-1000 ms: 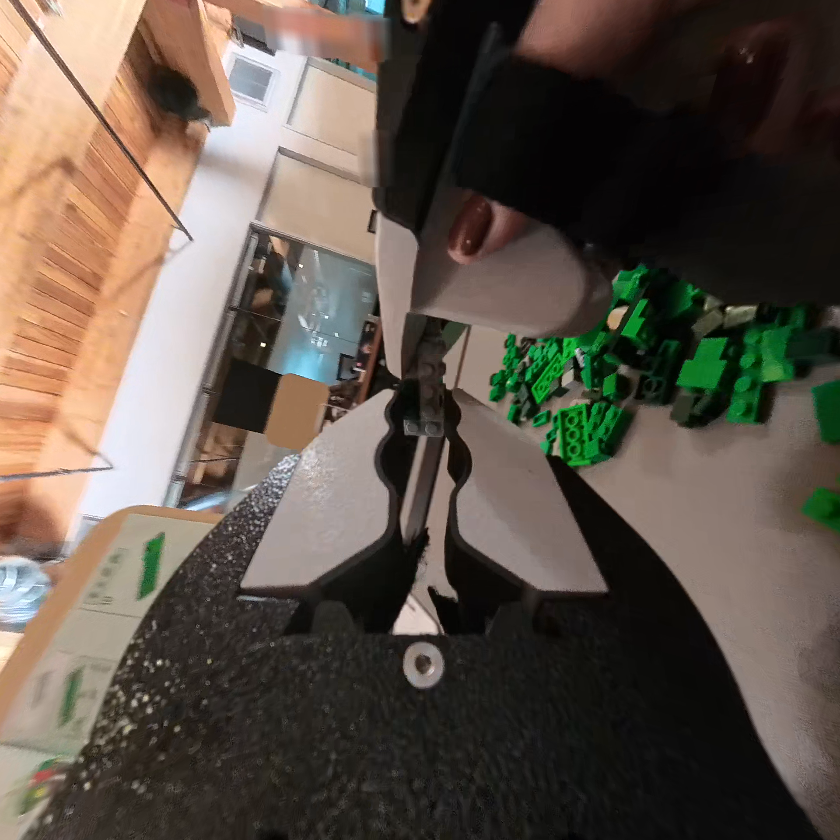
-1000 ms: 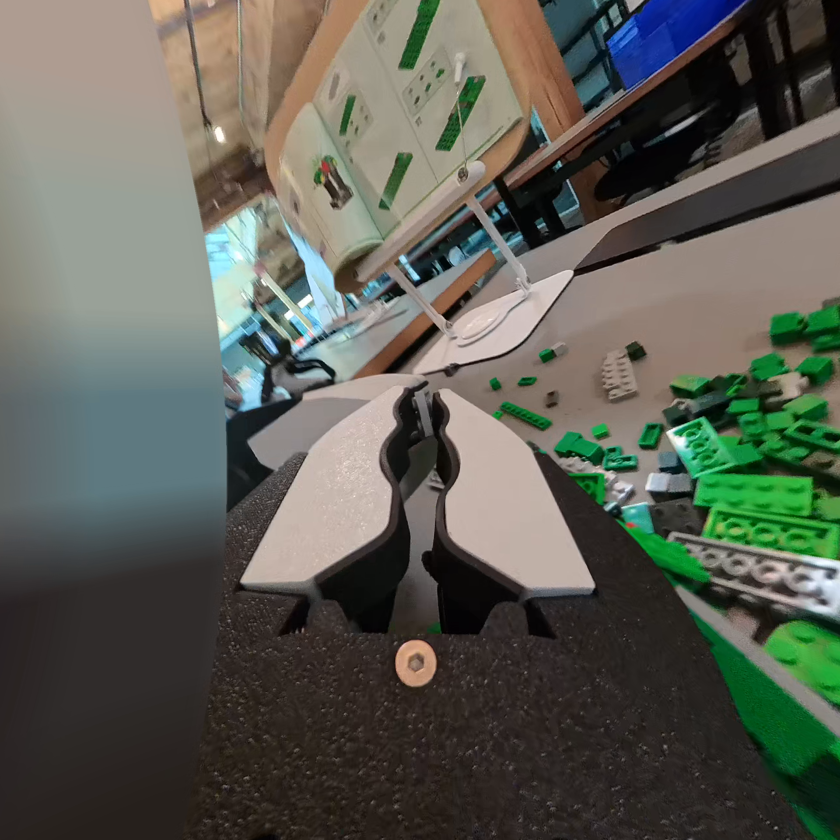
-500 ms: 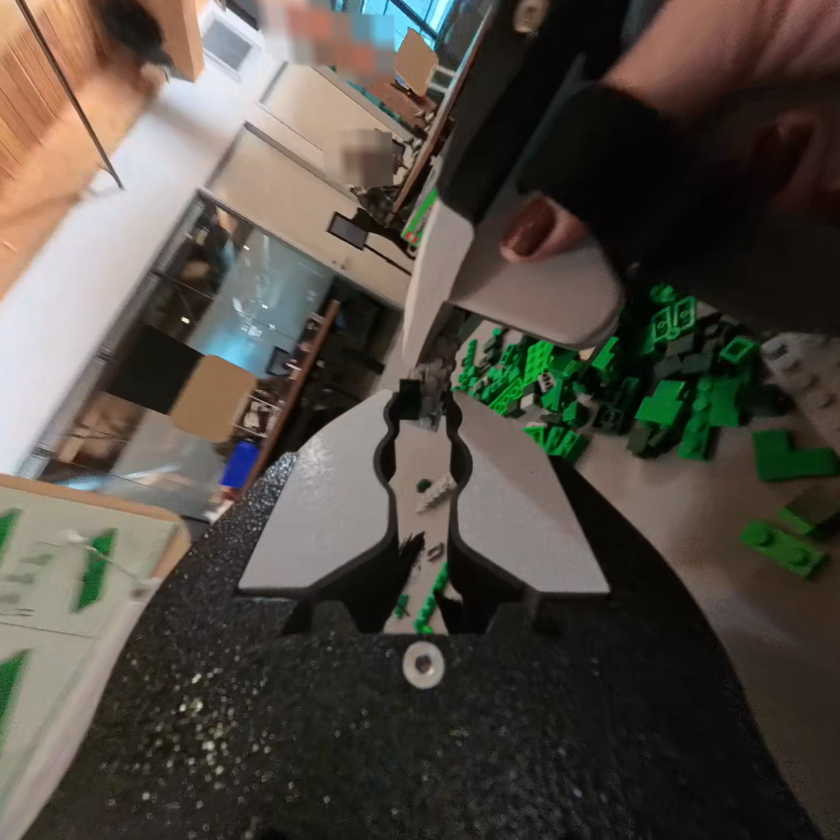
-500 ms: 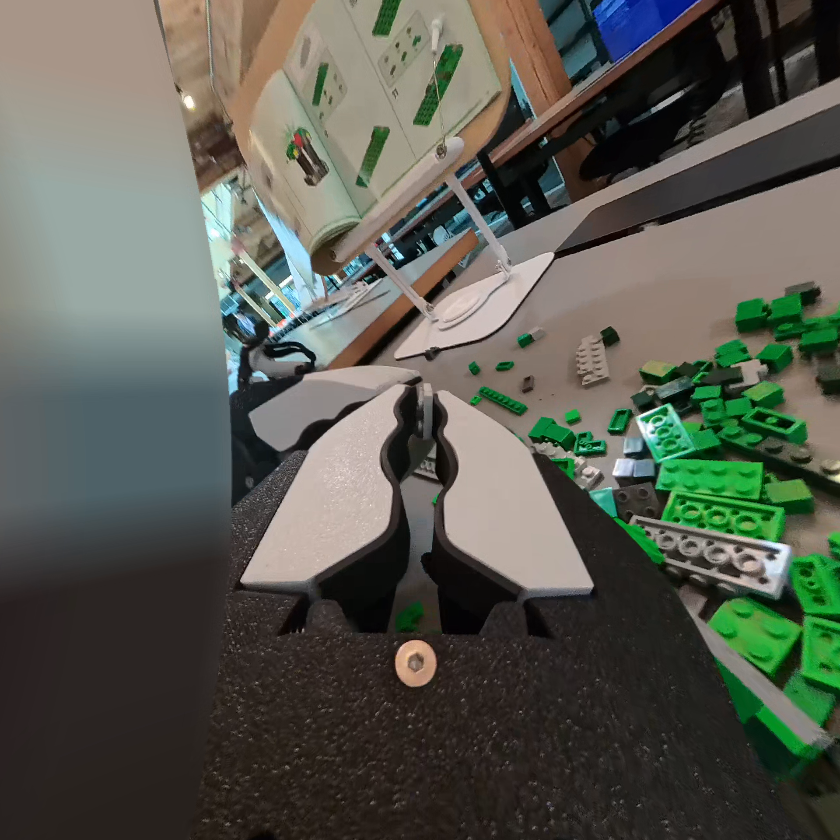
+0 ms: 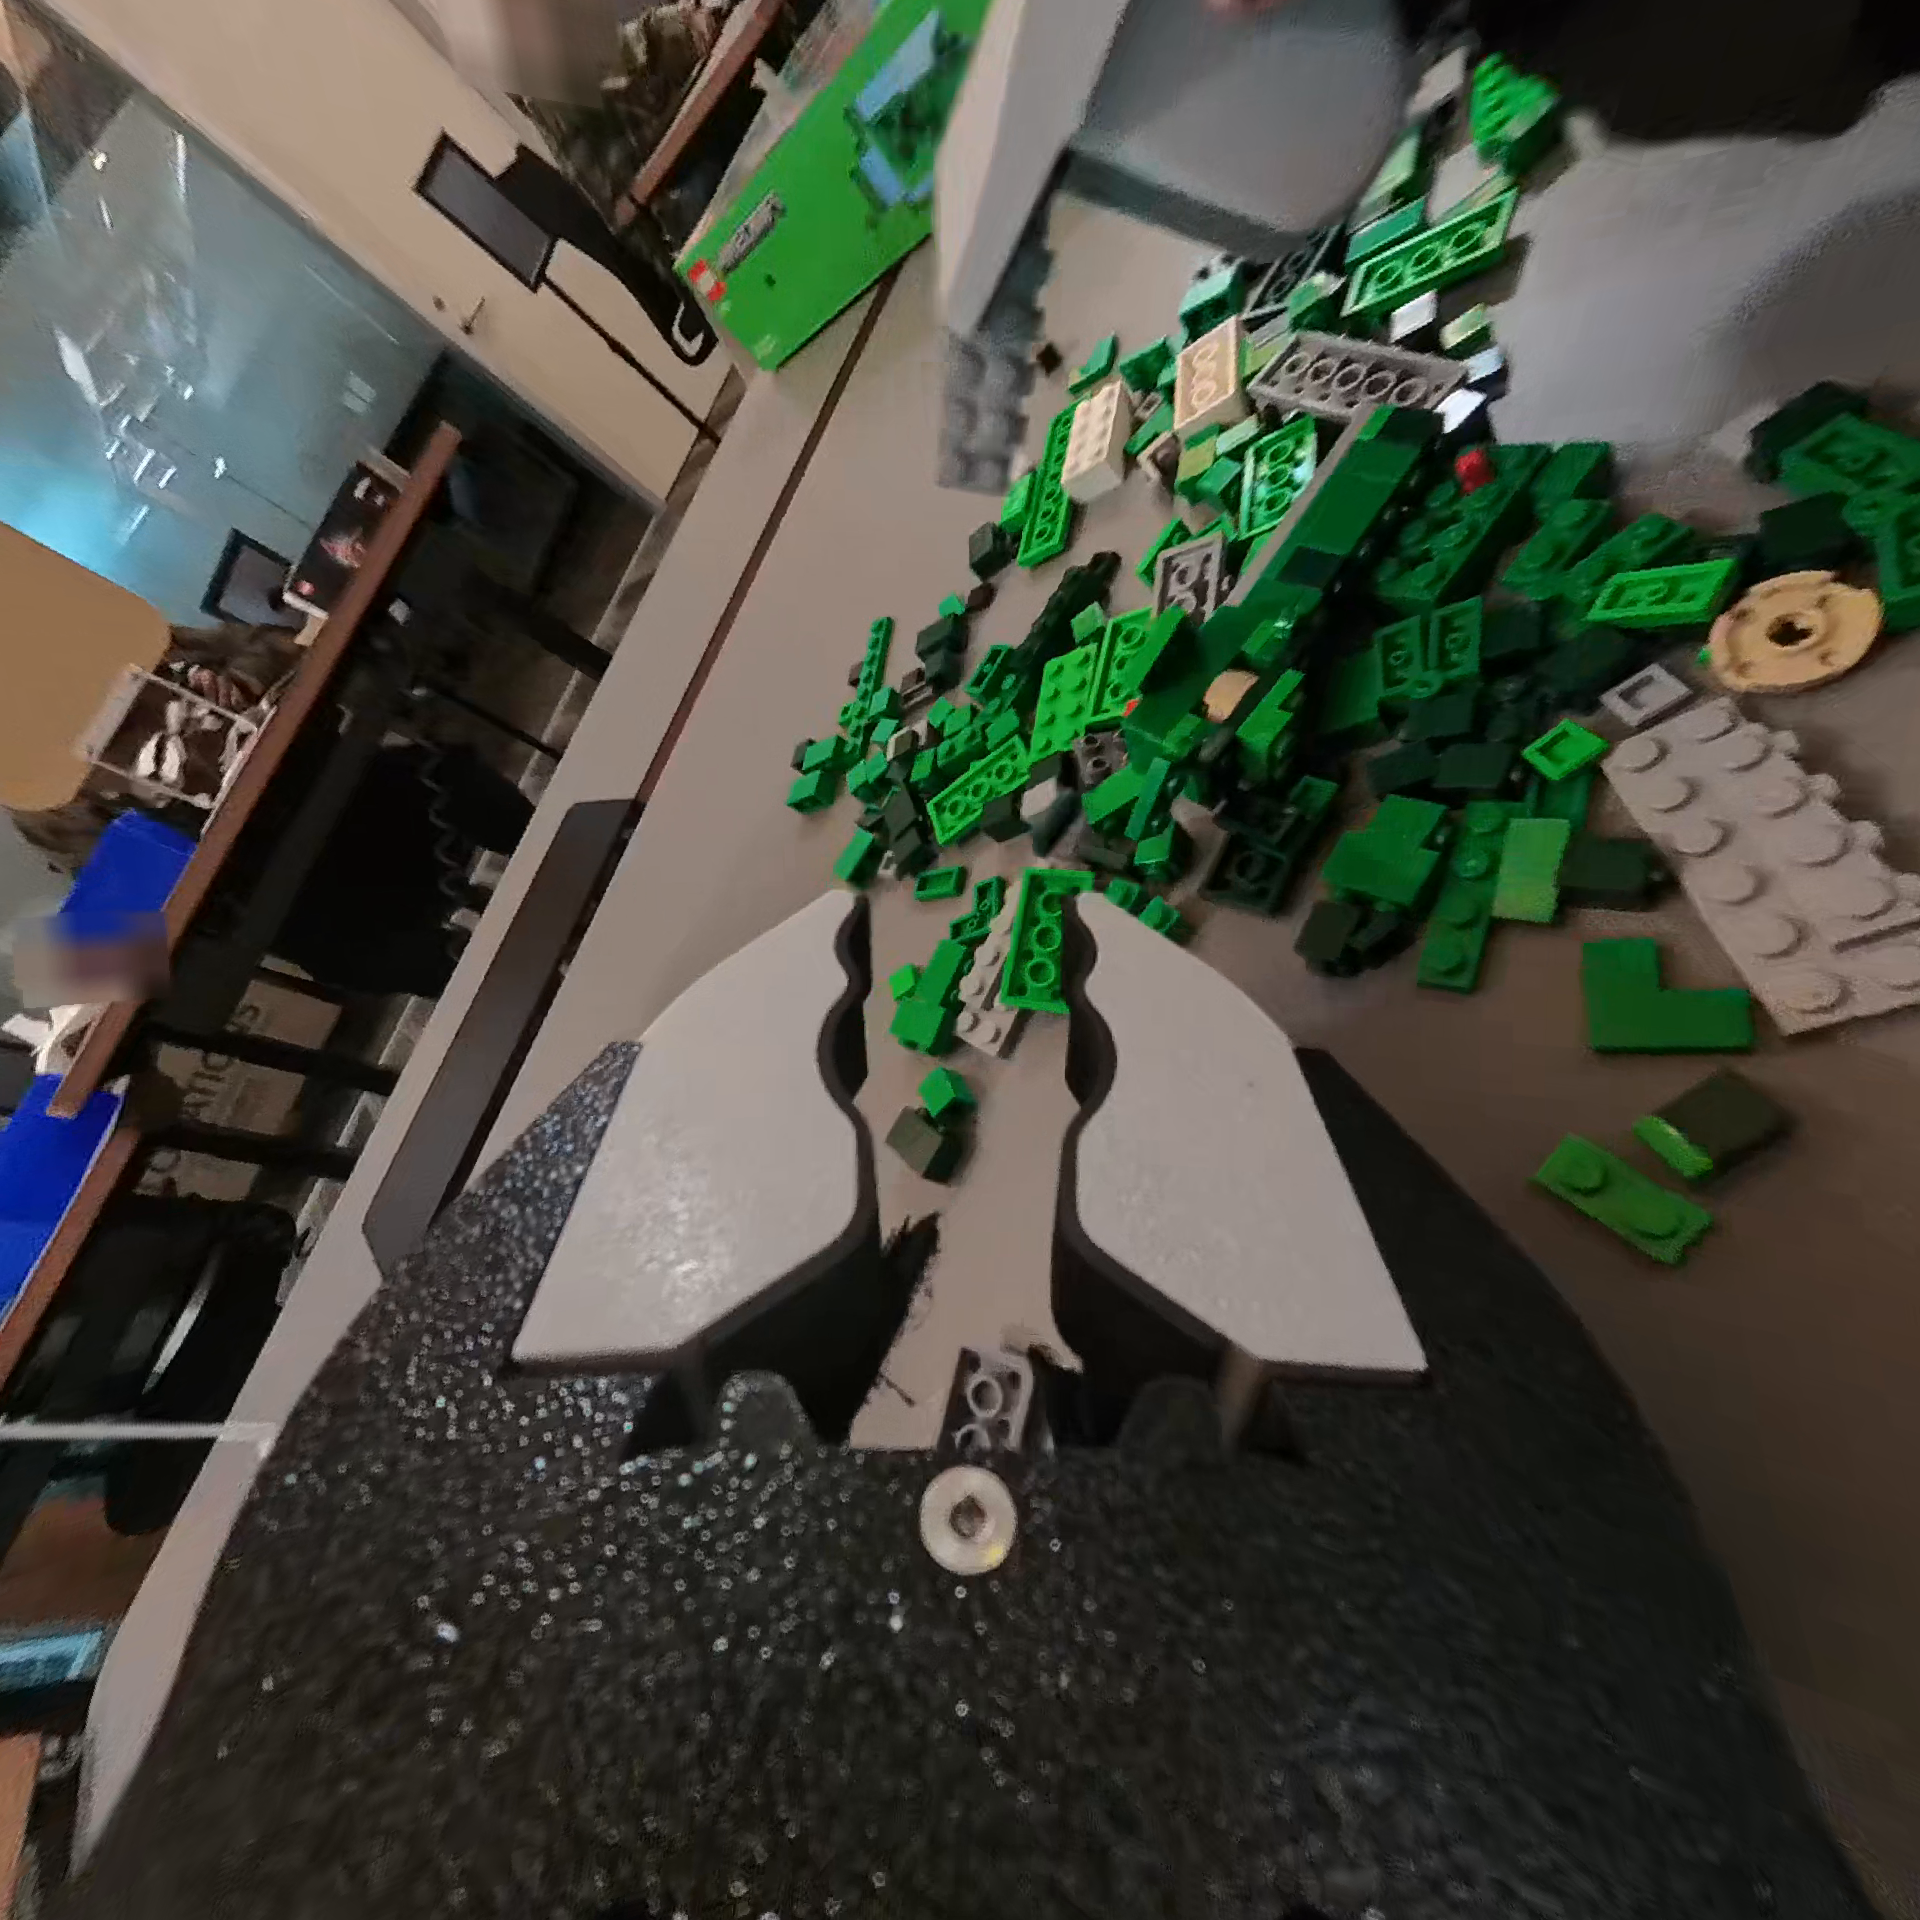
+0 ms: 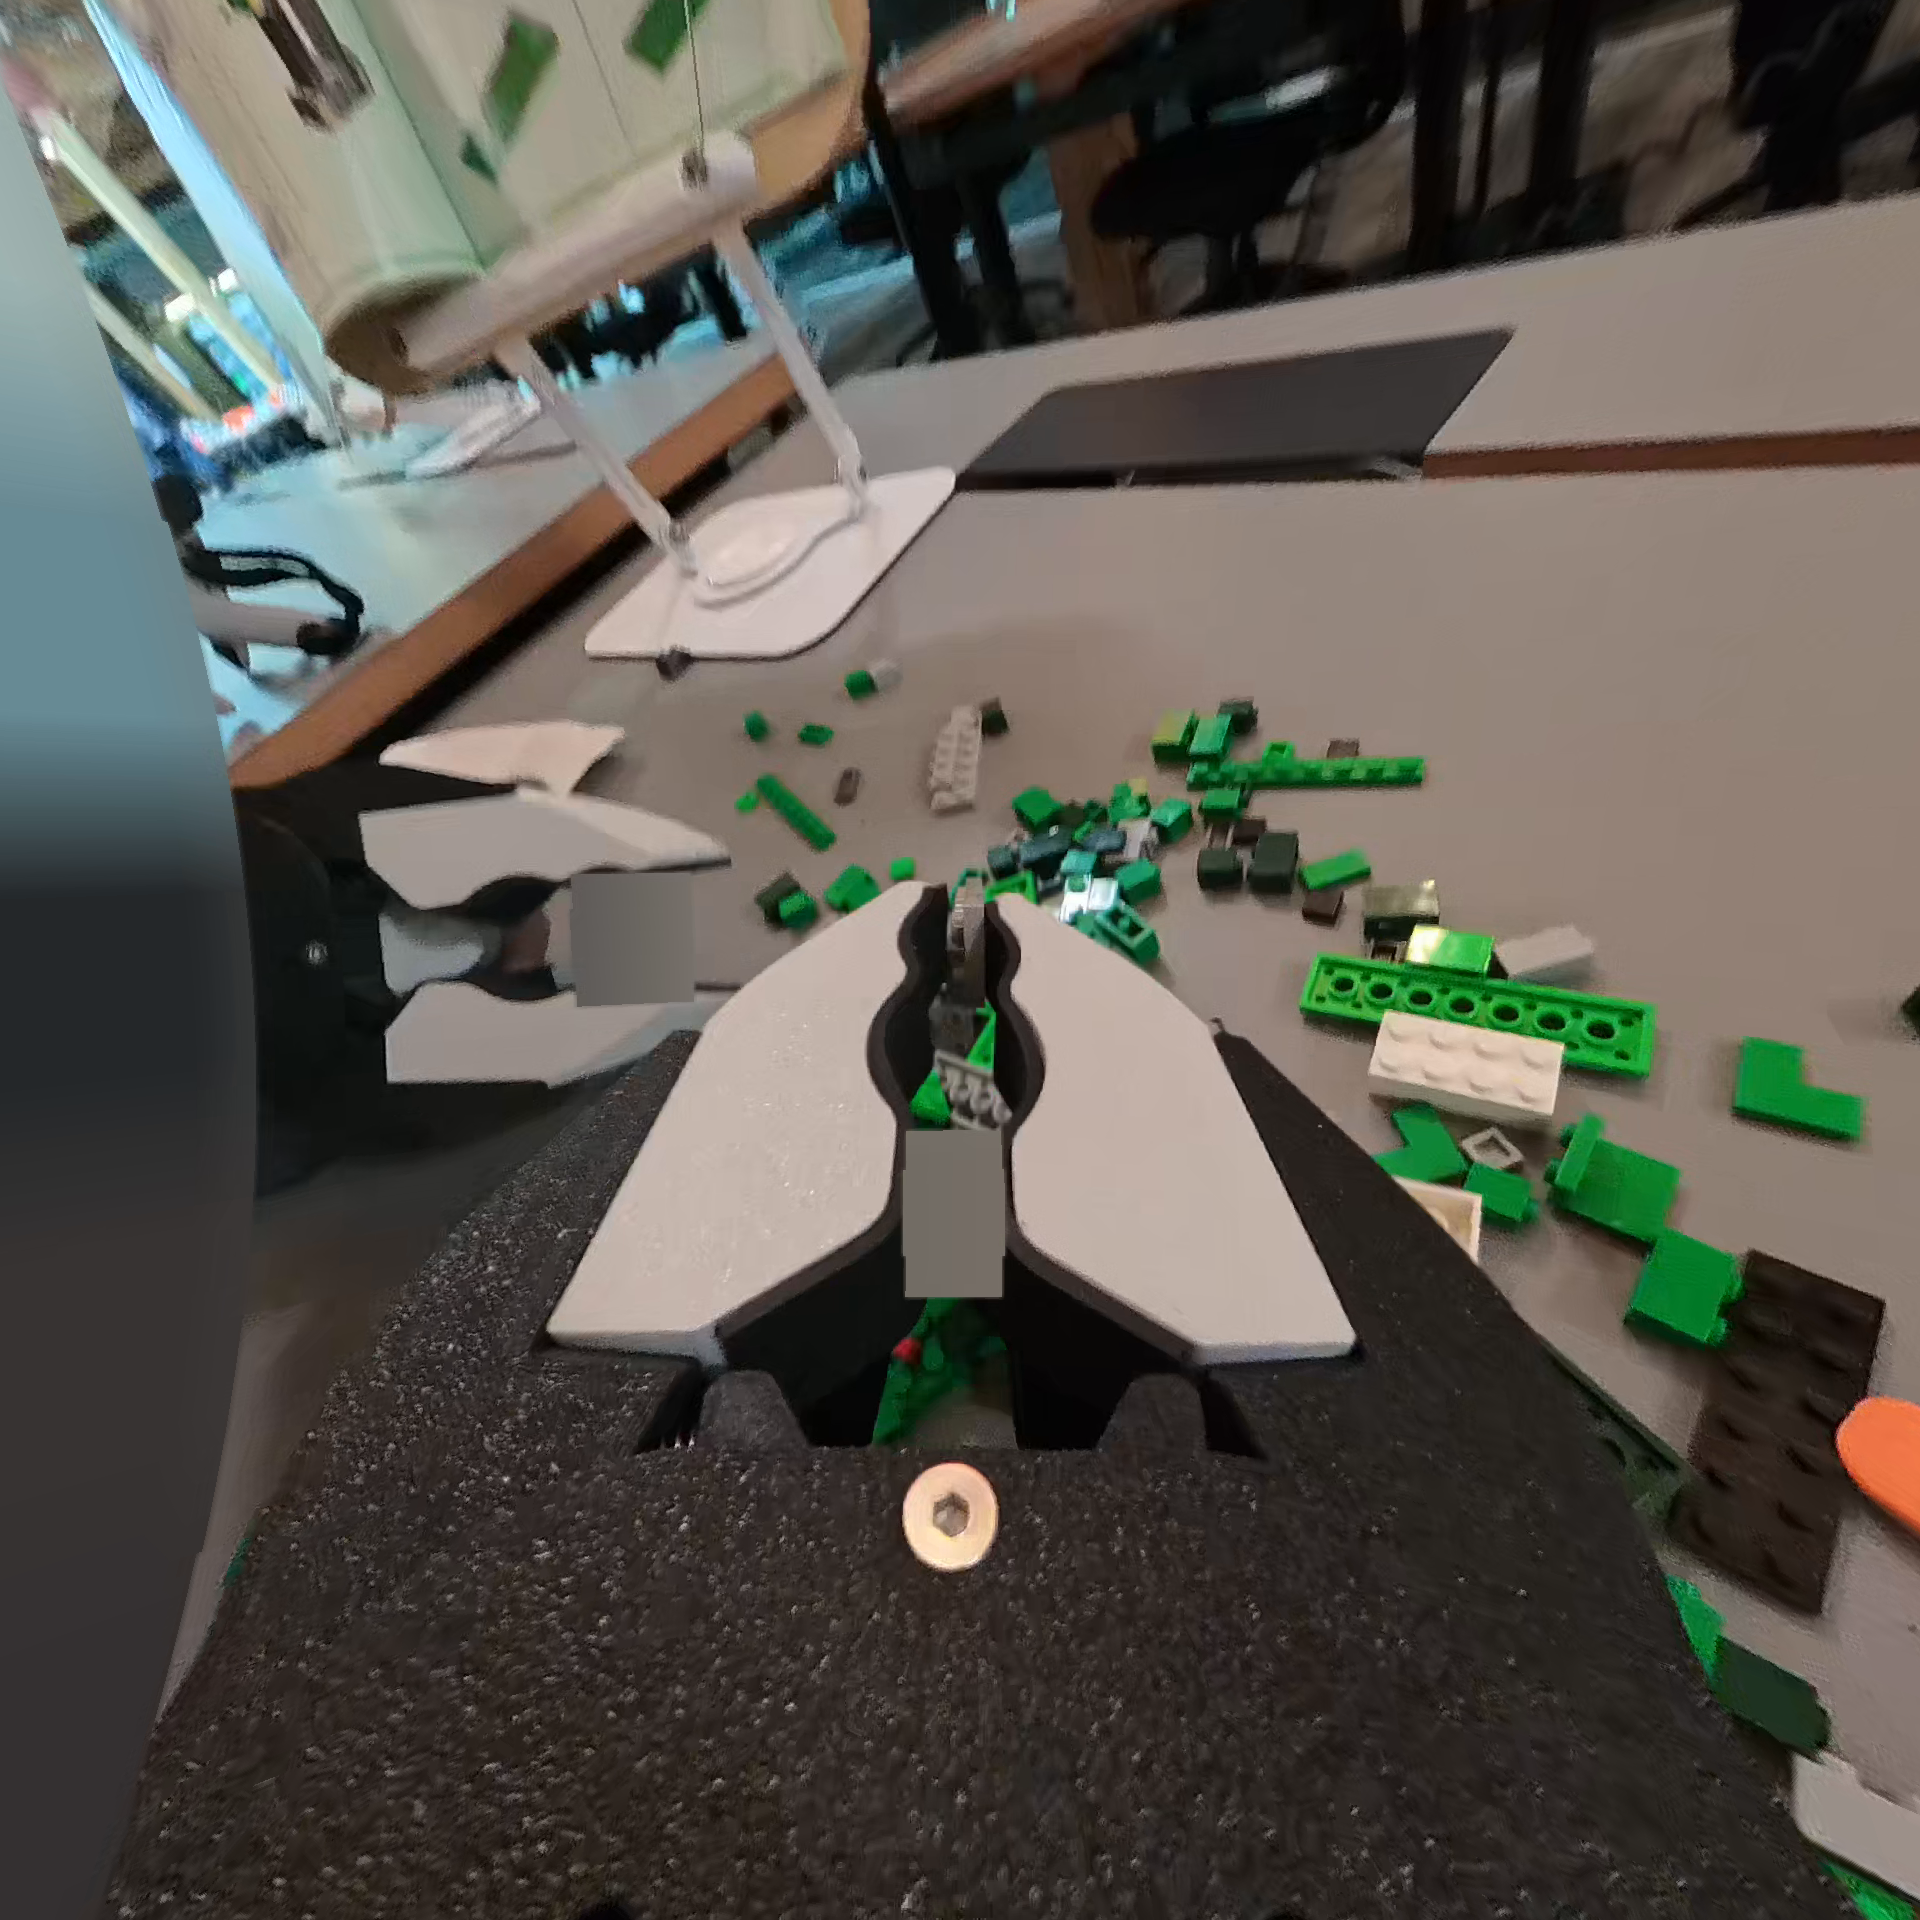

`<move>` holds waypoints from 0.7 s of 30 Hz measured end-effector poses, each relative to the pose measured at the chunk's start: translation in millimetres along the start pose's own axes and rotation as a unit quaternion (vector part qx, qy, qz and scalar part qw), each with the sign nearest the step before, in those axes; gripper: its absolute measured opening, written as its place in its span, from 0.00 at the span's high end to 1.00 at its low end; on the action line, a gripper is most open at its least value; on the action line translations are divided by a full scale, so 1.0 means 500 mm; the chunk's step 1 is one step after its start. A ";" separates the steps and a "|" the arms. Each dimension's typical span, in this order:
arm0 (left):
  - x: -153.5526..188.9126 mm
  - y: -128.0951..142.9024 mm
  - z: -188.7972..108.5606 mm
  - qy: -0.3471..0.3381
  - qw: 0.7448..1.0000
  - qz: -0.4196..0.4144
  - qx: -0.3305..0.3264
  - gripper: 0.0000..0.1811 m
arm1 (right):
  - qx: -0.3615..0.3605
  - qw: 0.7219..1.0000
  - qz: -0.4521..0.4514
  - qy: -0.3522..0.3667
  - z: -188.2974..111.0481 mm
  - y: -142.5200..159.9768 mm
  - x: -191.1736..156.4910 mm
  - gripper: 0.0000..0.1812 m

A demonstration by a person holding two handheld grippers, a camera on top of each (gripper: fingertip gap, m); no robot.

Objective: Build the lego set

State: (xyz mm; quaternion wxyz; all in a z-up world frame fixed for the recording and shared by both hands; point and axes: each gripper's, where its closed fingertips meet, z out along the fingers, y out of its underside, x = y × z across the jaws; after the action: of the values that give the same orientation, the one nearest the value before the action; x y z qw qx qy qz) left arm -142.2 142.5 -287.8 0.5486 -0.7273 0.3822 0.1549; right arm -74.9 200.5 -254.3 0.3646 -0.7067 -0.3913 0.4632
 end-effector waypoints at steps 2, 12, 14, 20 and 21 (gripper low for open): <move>-0.010 0.003 0.000 -0.018 1.000 0.003 -0.001 0.81 | -0.041 0.999 -0.005 -0.012 0.006 0.024 -0.003 0.97; -0.133 -0.049 -0.095 -0.170 0.965 -0.088 0.180 0.97 | -0.052 0.993 -0.104 0.022 0.011 0.022 -0.010 0.80; -0.145 -0.038 -0.096 -0.175 0.961 -0.115 0.183 0.98 | -0.007 0.990 -0.133 0.050 -0.007 -0.013 -0.003 0.80; -0.184 -0.005 -0.111 -0.199 0.945 -0.171 0.196 1.00 | 0.114 0.981 -0.125 0.091 -0.081 -0.095 0.027 0.85; -0.189 -0.002 -0.114 -0.204 0.943 -0.176 0.198 1.00 | 0.127 0.980 -0.119 0.097 -0.093 -0.102 0.038 0.87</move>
State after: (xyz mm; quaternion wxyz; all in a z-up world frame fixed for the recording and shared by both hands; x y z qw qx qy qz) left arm -214.9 127.1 -206.3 0.7659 -0.6128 0.1513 0.1223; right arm -37.2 231.9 -202.5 0.5400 -0.6448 -0.3736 0.3913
